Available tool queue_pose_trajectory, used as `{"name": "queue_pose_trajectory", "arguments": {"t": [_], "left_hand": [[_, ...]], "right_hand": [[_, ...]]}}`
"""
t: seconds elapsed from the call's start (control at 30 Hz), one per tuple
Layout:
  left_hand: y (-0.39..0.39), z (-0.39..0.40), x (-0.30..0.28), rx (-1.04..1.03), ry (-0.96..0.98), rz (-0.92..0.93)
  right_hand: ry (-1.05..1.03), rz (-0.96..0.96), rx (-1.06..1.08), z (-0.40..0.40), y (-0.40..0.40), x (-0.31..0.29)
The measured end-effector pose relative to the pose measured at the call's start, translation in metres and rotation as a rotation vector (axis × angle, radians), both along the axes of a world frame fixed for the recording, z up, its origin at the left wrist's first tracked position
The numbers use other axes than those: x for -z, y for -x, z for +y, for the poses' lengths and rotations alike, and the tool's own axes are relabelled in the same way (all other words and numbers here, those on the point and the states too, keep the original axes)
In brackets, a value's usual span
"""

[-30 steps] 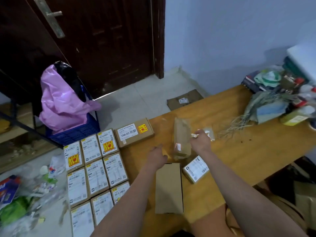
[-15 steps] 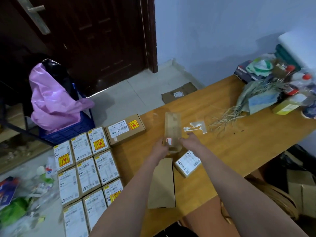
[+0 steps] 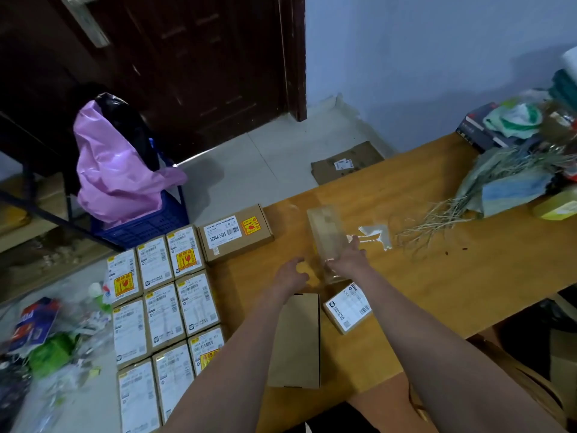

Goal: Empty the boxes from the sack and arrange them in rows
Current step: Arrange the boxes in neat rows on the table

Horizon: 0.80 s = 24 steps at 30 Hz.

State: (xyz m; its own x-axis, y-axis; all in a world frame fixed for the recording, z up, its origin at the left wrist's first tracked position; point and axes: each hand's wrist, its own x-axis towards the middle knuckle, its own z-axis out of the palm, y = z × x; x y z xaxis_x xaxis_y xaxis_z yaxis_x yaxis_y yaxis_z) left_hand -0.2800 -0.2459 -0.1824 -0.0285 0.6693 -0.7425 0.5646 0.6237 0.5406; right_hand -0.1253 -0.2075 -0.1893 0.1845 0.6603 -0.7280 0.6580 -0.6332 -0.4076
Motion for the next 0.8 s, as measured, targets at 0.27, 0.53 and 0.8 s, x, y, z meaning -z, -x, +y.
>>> {"name": "queue_pose_trajectory", "arguments": {"t": [0.27, 0.53, 0.8], "left_hand": [[0.03, -0.041, 0.032, 0.021, 0.273, 0.274], [0.04, -0.048, 0.04, -0.264, 0.305, 0.092], [0.036, -0.062, 0.035, -0.277, 0.285, 0.043]], "right_hand": [[-0.519, -0.186, 0.057, -0.021, 0.032, -0.015], [0.055, 0.018, -0.241, -0.05, 0.061, 0.0], [0.171, 0.045, -0.251, -0.059, 0.069, 0.004]]}}
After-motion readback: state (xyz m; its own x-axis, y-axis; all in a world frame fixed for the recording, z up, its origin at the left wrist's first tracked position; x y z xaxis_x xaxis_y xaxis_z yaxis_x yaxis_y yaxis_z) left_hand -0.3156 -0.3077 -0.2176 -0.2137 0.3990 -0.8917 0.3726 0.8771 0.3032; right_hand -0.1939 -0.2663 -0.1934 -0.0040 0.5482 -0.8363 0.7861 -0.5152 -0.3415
